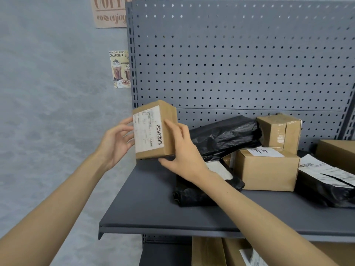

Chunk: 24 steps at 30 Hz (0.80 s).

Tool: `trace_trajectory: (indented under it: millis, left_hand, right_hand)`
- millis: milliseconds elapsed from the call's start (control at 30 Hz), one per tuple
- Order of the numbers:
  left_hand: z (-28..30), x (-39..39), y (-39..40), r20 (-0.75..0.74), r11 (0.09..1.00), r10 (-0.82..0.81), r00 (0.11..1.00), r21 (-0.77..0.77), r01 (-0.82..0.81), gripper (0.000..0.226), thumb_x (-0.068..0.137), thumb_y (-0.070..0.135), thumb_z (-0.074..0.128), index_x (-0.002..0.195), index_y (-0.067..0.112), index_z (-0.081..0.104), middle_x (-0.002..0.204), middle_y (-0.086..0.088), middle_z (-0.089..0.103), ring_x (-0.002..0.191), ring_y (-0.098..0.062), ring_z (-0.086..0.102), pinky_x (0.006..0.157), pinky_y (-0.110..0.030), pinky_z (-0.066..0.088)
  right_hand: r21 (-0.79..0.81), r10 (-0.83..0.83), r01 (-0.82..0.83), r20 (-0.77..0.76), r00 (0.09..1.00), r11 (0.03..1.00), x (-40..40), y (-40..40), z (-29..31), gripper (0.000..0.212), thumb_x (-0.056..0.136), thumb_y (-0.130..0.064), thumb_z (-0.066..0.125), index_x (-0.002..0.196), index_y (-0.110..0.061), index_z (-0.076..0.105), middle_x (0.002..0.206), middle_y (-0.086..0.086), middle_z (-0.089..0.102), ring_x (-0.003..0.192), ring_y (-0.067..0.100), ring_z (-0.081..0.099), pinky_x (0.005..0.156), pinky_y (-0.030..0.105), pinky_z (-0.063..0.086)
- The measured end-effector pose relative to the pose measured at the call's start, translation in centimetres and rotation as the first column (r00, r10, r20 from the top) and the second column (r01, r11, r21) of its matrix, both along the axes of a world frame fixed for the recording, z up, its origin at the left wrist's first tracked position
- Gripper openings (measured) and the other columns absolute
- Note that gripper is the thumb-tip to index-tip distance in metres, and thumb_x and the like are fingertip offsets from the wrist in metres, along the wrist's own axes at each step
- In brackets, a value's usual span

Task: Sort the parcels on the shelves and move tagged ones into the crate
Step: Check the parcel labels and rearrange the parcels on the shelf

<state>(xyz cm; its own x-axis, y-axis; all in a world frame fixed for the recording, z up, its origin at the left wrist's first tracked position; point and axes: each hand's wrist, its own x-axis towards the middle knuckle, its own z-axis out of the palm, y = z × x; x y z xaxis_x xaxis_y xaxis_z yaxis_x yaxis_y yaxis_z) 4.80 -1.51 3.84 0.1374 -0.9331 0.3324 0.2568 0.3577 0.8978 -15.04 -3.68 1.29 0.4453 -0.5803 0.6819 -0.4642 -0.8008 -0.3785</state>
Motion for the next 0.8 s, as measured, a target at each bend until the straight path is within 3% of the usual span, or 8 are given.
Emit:
trace_trajectory:
  millis: [67, 133, 267, 400, 567, 633, 733, 800]
  left_hand:
    - [0.2, -0.4, 0.2, 0.107, 0.999, 0.0, 0.994, -0.033, 0.003, 0.048, 0.082, 0.006, 0.042, 0.126, 0.019, 0.057, 0.125, 0.003, 0.062, 0.11, -0.013, 0.058, 0.086, -0.027, 0.045]
    - [0.5, -0.9, 0.4, 0.215, 0.998, 0.011, 0.976, -0.065, 0.003, 0.052, 0.078, 0.011, 0.046, 0.126, 0.026, 0.056, 0.128, 0.012, 0.06, 0.117, -0.008, 0.054, 0.087, -0.029, 0.045]
    - [1.3, -1.6, 0.3, 0.314, 0.993, 0.044, 0.949, -0.119, -0.007, 0.057, 0.079, 0.006, 0.047, 0.131, 0.028, 0.052, 0.131, 0.017, 0.056, 0.117, 0.002, 0.053, 0.086, -0.029, 0.046]
    - [1.4, -1.9, -0.3, 0.339, 0.989, 0.091, 0.936, -0.137, -0.046, 0.059, 0.082, -0.003, 0.047, 0.131, 0.028, 0.052, 0.124, 0.02, 0.06, 0.11, 0.005, 0.057, 0.082, -0.028, 0.048]
    - [1.1, -1.0, -0.6, 0.224, 0.991, 0.108, 0.969, -0.095, -0.088, 0.047, 0.085, 0.007, 0.041, 0.121, 0.031, 0.059, 0.126, 0.014, 0.06, 0.111, -0.006, 0.057, 0.076, -0.029, 0.049]
    - [0.9, -0.4, -0.6, 0.233, 0.984, 0.174, 0.957, -0.077, -0.16, 0.051, 0.083, 0.002, 0.046, 0.124, 0.032, 0.051, 0.129, 0.007, 0.056, 0.105, -0.01, 0.06, 0.071, -0.028, 0.05]
    - [0.1, 1.0, -0.3, 0.263, 0.987, 0.163, 0.951, -0.034, -0.16, 0.078, 0.079, -0.003, 0.06, 0.14, 0.034, 0.029, 0.134, 0.007, 0.046, 0.107, -0.019, 0.061, 0.073, -0.033, 0.054]
    - [-0.5, 2.0, 0.1, 0.341, 0.992, 0.121, 0.932, -0.002, -0.128, 0.079, 0.074, 0.004, 0.07, 0.139, 0.034, 0.036, 0.135, 0.008, 0.047, 0.111, -0.018, 0.059, 0.083, -0.036, 0.052]
  right_hand:
    - [0.065, 0.01, -0.015, 0.07, 0.997, 0.998, -0.4, -0.3, 0.3, 0.101, 0.071, -0.021, 0.076, 0.149, -0.024, 0.012, 0.141, -0.001, 0.027, 0.109, 0.008, 0.047, 0.08, 0.02, 0.044]
    - [0.117, 0.032, -0.05, 0.152, 0.988, 0.992, -0.7, -0.6, 0.5, 0.105, 0.069, -0.019, 0.078, 0.15, -0.022, 0.011, 0.141, 0.0, 0.032, 0.109, -0.004, 0.04, 0.086, 0.019, 0.04]
    - [0.22, 0.055, -0.121, 0.286, 0.957, 0.968, -1.2, -1.0, 0.7, 0.108, 0.065, -0.017, 0.081, 0.149, -0.025, 0.013, 0.141, 0.0, 0.038, 0.126, 0.005, 0.04, 0.102, 0.038, 0.044]
    - [0.245, 0.064, -0.146, 0.316, 0.947, 0.958, -1.4, -1.0, 0.8, 0.107, 0.064, -0.017, 0.081, 0.148, -0.027, 0.015, 0.138, -0.003, 0.04, 0.128, 0.01, 0.041, 0.1, 0.045, 0.045]
    - [0.317, 0.086, -0.198, 0.335, 0.938, 0.927, -1.1, -1.1, 1.5, 0.101, 0.064, -0.011, 0.082, 0.143, -0.029, 0.022, 0.135, -0.015, 0.04, 0.127, 0.004, 0.04, 0.104, 0.04, 0.044]
    - [0.391, 0.118, -0.256, 0.343, 0.932, 0.884, -0.8, -1.2, 2.1, 0.092, 0.066, -0.002, 0.077, 0.14, -0.025, 0.028, 0.132, -0.014, 0.043, 0.126, 0.006, 0.042, 0.101, 0.037, 0.046]
    - [0.477, 0.159, -0.311, 0.332, 0.93, 0.822, -0.3, -1.7, 3.0, 0.079, 0.07, 0.006, 0.065, 0.136, -0.024, 0.034, 0.127, -0.011, 0.049, 0.119, 0.012, 0.049, 0.09, 0.03, 0.05]
    - [0.514, 0.177, -0.325, 0.317, 0.932, 0.794, -0.1, -2.0, 3.3, 0.072, 0.072, 0.008, 0.058, 0.133, -0.025, 0.04, 0.123, -0.009, 0.053, 0.111, 0.011, 0.053, 0.082, 0.026, 0.05]
